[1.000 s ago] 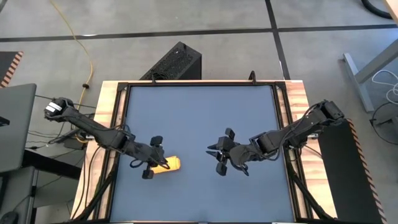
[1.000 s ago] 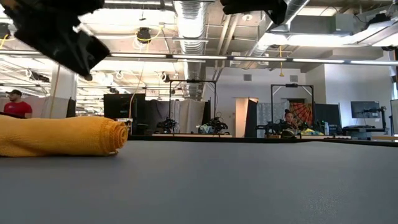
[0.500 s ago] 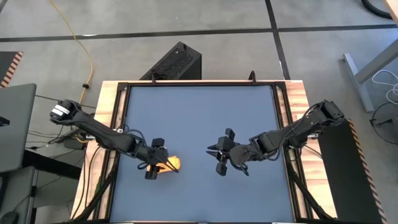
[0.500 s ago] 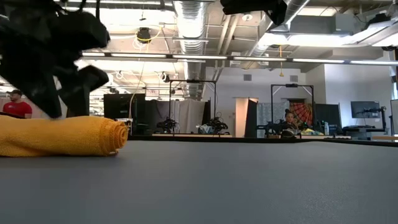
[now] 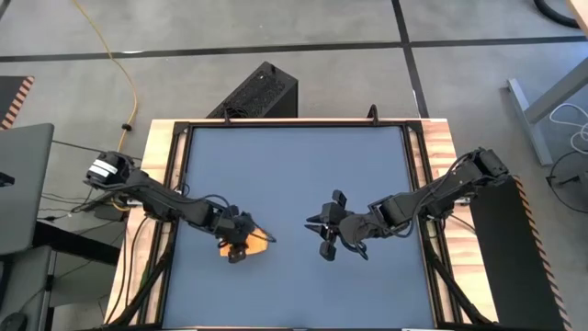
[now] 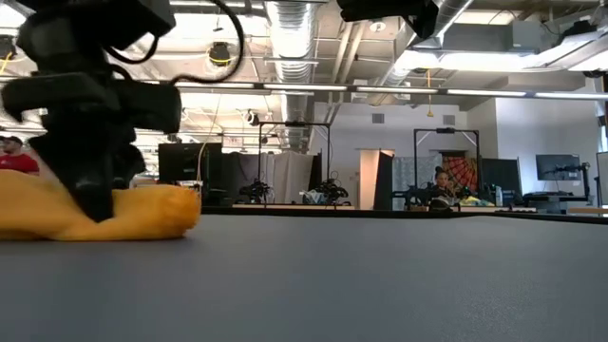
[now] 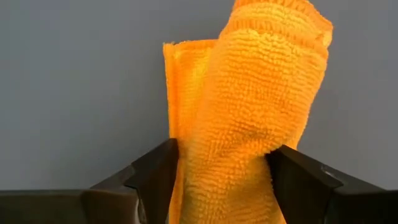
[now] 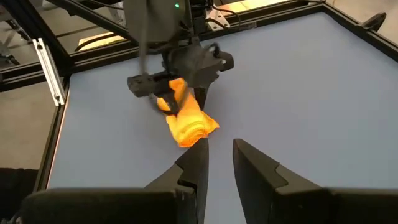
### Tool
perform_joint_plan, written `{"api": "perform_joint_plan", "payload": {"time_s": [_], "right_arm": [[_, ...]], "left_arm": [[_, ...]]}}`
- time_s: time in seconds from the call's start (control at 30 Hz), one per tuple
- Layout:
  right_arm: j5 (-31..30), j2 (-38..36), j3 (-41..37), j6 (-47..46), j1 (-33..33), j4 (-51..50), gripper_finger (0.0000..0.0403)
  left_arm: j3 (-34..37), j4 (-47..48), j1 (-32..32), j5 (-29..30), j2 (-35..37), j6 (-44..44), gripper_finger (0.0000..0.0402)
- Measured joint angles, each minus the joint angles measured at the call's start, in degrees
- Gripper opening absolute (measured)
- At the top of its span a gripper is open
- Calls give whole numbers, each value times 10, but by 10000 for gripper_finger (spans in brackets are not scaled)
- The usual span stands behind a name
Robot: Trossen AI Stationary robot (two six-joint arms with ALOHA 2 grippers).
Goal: Roll towel into tight, uniform cylinder
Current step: Roll the orange microfiber cloth
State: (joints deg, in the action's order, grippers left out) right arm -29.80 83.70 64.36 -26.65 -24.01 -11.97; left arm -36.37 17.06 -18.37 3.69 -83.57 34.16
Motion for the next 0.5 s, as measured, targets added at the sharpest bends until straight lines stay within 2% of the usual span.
{"api": "perform_joint_plan", "payload": {"time_s": [0.17,0.27,0.37,0.5], "right_arm": [[0,0,0,2,-3,0,98],[0,0,0,11,-10,-2,98],[0,0,0,16,-22,-11,98],[0,0,0,17,-42,-15,98]], "left_arm": [[-1,-1,20,6,-15,134,226],[0,-4,23,39,-13,232,226],[1,-5,21,101,-14,391,226],[1,-7,15,149,-18,614,226]]}}
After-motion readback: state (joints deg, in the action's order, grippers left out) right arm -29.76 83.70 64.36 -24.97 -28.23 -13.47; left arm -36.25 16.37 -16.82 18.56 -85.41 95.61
